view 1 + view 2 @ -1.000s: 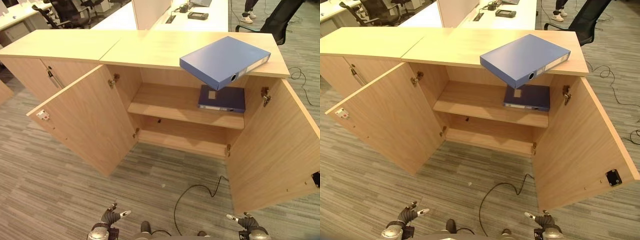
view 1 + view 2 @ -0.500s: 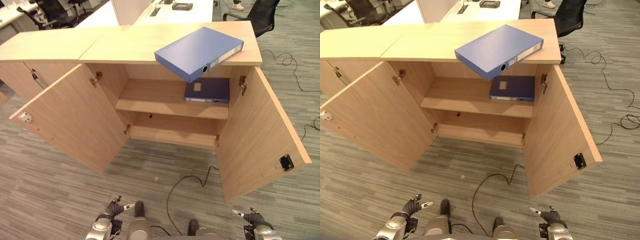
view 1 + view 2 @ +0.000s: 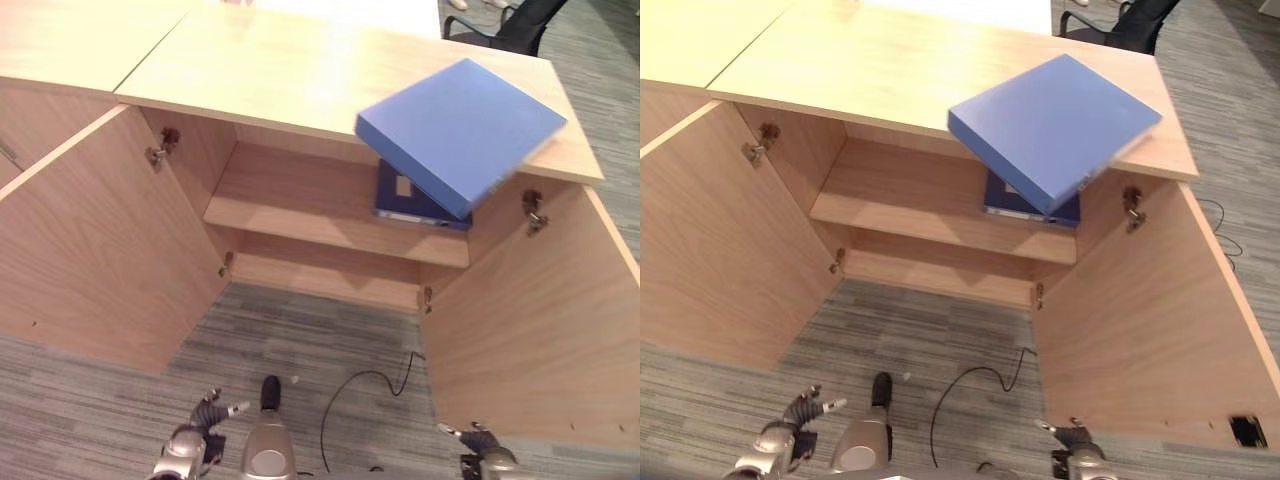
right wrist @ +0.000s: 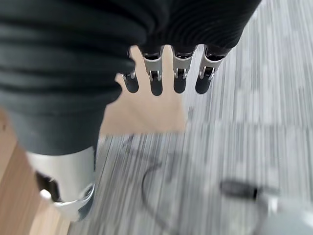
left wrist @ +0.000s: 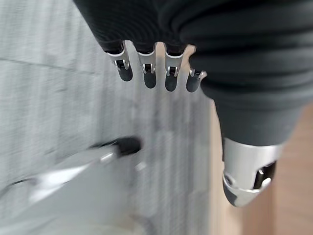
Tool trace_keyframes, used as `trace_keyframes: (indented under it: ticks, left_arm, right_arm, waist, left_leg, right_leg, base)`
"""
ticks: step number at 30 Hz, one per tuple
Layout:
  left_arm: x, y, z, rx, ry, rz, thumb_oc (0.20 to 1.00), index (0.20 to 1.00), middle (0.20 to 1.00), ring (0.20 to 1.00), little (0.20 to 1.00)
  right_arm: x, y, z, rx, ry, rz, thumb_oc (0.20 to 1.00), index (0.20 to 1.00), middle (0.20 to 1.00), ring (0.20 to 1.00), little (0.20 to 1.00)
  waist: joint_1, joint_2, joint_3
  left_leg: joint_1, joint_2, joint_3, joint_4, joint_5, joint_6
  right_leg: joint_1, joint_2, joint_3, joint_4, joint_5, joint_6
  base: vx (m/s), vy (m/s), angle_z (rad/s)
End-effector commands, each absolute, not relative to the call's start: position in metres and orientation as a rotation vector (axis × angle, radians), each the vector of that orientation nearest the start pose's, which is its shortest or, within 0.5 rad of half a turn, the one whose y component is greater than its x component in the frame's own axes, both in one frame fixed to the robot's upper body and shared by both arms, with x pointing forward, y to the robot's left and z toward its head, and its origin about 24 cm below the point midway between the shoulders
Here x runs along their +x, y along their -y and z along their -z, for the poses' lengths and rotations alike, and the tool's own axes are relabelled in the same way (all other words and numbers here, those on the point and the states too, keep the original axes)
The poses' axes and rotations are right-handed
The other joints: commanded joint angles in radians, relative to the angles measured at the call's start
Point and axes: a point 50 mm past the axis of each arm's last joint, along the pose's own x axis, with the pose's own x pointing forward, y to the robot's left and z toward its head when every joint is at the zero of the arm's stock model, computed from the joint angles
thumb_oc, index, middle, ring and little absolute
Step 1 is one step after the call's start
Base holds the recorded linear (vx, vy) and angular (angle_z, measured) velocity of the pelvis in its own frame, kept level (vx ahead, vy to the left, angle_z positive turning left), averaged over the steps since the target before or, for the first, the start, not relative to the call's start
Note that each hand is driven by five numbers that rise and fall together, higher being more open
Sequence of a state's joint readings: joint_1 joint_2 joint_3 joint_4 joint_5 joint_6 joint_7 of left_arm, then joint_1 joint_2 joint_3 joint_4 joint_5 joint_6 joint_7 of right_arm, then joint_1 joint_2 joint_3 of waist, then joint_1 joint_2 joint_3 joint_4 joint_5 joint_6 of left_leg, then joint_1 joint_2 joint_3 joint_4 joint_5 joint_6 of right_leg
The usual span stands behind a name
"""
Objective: Put the empty folder in the office cabinet
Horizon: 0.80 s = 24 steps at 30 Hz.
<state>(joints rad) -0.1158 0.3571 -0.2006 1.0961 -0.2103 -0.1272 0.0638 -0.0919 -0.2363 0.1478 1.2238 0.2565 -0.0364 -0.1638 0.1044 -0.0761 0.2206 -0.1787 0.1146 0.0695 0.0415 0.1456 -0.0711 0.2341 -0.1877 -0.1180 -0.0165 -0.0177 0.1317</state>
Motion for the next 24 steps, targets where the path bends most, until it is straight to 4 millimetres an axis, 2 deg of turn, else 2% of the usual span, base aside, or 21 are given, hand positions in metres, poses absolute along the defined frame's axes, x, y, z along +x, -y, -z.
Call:
trace_keyframes:
  ticks: [1, 4, 5, 6, 7, 8, 9, 10, 12, 13, 14, 15, 17, 18, 24]
  left_arm:
    - [0.166, -0.271, 0.116, 0.309, -0.831, -0.174, 1.000, 1.000, 1.000, 1.000, 1.000]
    - [0.174, -0.276, 0.109, 0.321, -0.798, -0.180, 1.000, 1.000, 1.000, 1.000, 1.000]
    - [0.176, -0.277, 0.107, 0.325, -0.789, -0.179, 1.000, 1.000, 1.000, 1.000, 1.000]
    - [0.176, -0.277, 0.107, 0.325, -0.788, -0.179, 1.000, 1.000, 1.000, 1.000, 1.000]
    - [0.177, -0.277, 0.106, 0.328, -0.783, -0.176, 1.000, 1.000, 1.000, 1.000, 1.000]
    - [0.179, -0.274, 0.106, 0.329, -0.775, -0.165, 1.000, 1.000, 1.000, 1.000, 1.000]
    - [0.180, -0.272, 0.106, 0.324, -0.771, -0.164, 1.000, 1.000, 1.000, 1.000, 1.000]
    - [0.182, -0.271, 0.105, 0.323, -0.765, -0.161, 1.000, 1.000, 1.000, 1.000, 1.000]
    - [0.181, -0.270, 0.106, 0.322, -0.768, -0.157, 1.000, 1.000, 1.000, 1.000, 1.000]
    - [0.182, -0.267, 0.107, 0.328, -0.773, -0.143, 1.000, 1.000, 1.000, 1.000, 1.000]
    - [0.180, -0.268, 0.111, 0.363, -0.809, -0.143, 1.000, 1.000, 1.000, 1.000, 1.000]
    - [0.181, -0.264, 0.111, 0.364, -0.797, -0.120, 1.000, 1.000, 1.000, 1.000, 1.000]
    - [0.180, -0.260, 0.113, 0.353, -0.797, -0.110, 1.000, 1.000, 1.000, 1.000, 1.000]
    - [0.171, -0.255, 0.120, 0.316, -0.825, -0.116, 1.000, 1.000, 1.000, 1.000, 1.000]
    - [0.155, -0.249, 0.129, 0.323, -0.880, -0.086, 1.000, 1.000, 1.000, 1.000, 1.000]
  right_arm:
    - [0.162, 0.260, 0.129, -0.199, -0.947, 0.343, 1.000, 1.000, 1.000, 1.000, 1.000]
    - [0.170, 0.257, 0.126, -0.173, -0.924, 0.344, 1.000, 1.000, 1.000, 1.000, 1.000]
    - [0.174, 0.256, 0.124, -0.173, -0.909, 0.344, 1.000, 1.000, 1.000, 1.000, 1.000]
    - [0.175, 0.256, 0.124, -0.173, -0.909, 0.344, 1.000, 1.000, 1.000, 1.000, 1.000]
    - [0.177, 0.256, 0.123, -0.172, -0.901, 0.342, 1.000, 1.000, 1.000, 1.000, 1.000]
    - [0.180, 0.254, 0.122, -0.168, -0.889, 0.335, 1.000, 1.000, 1.000, 1.000, 1.000]
    - [0.180, 0.253, 0.122, -0.166, -0.887, 0.335, 1.000, 1.000, 1.000, 1.000, 1.000]
    - [0.179, 0.253, 0.122, -0.164, -0.889, 0.336, 1.000, 1.000, 1.000, 1.000, 1.000]
    - [0.178, 0.254, 0.123, -0.164, -0.893, 0.337, 1.000, 1.000, 1.000, 1.000, 1.000]
    - [0.173, 0.256, 0.125, -0.172, -0.908, 0.345, 1.000, 1.000, 1.000, 1.000, 1.000]
    - [0.169, 0.263, 0.125, -0.210, -0.925, 0.364, 1.000, 1.000, 1.000, 1.000, 1.000]
    - [0.166, 0.263, 0.126, -0.197, -0.939, 0.368, 1.000, 1.000, 1.000, 1.000, 1.000]
    - [0.164, 0.264, 0.127, -0.194, -0.942, 0.368, 1.000, 1.000, 1.000, 1.000, 1.000]
    - [0.154, 0.269, 0.129, -0.191, -0.962, 0.389, 1.000, 1.000, 1.000, 1.000, 1.000]
    - [0.148, 0.275, 0.129, -0.207, -0.972, 0.392, 1.000, 1.000, 1.000, 1.000, 1.000]
  waist:
    - [0.037, 0.034, -0.032]
    - [0.033, 0.030, -0.017]
    - [0.025, 0.039, -0.004]
    - [0.026, 0.038, -0.004]
    - [0.020, 0.049, 0.003]
    - [0.003, 0.069, 0.011]
    - [-0.013, 0.081, 0.020]
    - [-0.024, 0.087, 0.026]
    - [-0.030, 0.088, 0.029]
    - [-0.044, 0.086, 0.032]
    - [-0.060, 0.078, 0.038]
    - [-0.061, 0.074, 0.033]
    - [-0.060, 0.071, 0.027]
    - [-0.064, 0.080, -0.004]
    - [-0.074, 0.096, -0.032]
  left_leg:
    - [-0.120, 0.122, -0.043, 0.117, -0.043, -0.074]
    - [-0.088, 0.095, -0.023, 0.114, -0.085, -0.033]
    - [-0.074, 0.089, -0.013, 0.111, -0.096, -0.020]
    - [-0.074, 0.088, -0.011, 0.111, -0.096, -0.019]
    - [-0.061, 0.085, -0.004, 0.104, -0.102, -0.009]
    - [-0.027, 0.067, 0.002, 0.083, -0.115, 0.011]
    - [-0.001, 0.052, -0.001, 0.067, -0.118, 0.020]
    - [0.024, 0.035, -0.007, 0.052, -0.121, 0.027]
    - [0.039, 0.025, -0.008, 0.047, -0.125, 0.028]
    - [0.084, -0.002, -0.007, 0.021, -0.138, 0.030]
    - [0.113, -0.026, -0.008, 0.001, -0.147, 0.027]
    - [0.110, -0.040, -0.016, 0.004, -0.152, 0.028]
    - [0.122, -0.051, -0.015, 0.000, -0.157, 0.029]
    - [0.154, -0.065, -0.013, -0.032, -0.157, 0.025]
    - [0.210, -0.061, -0.013, -0.081, -0.152, 0.013]
  right_leg:
    - [-0.024, -0.068, -0.010, 0.070, -0.104, 0.091]
    - [-0.113, -0.089, -0.016, 0.208, 0.002, 0.100]
    - [-0.154, -0.104, -0.038, 0.265, 0.066, 0.102]
    - [-0.156, -0.105, -0.036, 0.267, 0.066, 0.104]
    - [-0.180, -0.115, -0.063, 0.308, 0.087, 0.101]
    - [-0.233, -0.089, -0.078, 0.379, 0.078, 0.100]
    - [-0.272, -0.050, -0.062, 0.408, 0.051, 0.093]
    - [-0.295, -0.017, -0.059, 0.401, 0.019, 0.086]
    - [-0.300, -0.004, -0.067, 0.374, 0.003, 0.085]
    - [-0.304, 0.025, -0.093, 0.269, -0.039, 0.061]
    - [-0.295, 0.035, -0.088, 0.144, -0.034, 0.044]
    - [-0.271, 0.038, -0.072, 0.099, -0.036, 0.047]
    - [-0.256, 0.038, -0.065, 0.078, -0.026, 0.042]
    - [-0.208, 0.038, -0.056, 0.020, -0.010, 0.034]
    - [-0.148, 0.035, -0.058, -0.044, 0.006, 0.036]
  base:
    - [0.07, 0.270, -0.36]
    - [0.03, 0.280, -0.17]
    - [-0.03, 0.200, 0.09]
    - [-0.04, 0.208, 0.01]
    - [0.03, 0.338, -0.02]
    - [0.07, 0.453, -0.01]
    - [0.13, 0.429, 0.00]
    - [0.14, 0.238, -0.03]
    - [0.13, 0.099, 0.03]
    - [0.23, 0.061, 0.13]
    - [0.26, 0.070, 0.19]
    - [0.17, 0.030, 0.12]
    - [0.13, 0.019, 0.55]
    - [0.16, 0.013, 0.65]
    - [0.11, -0.022, 0.03]
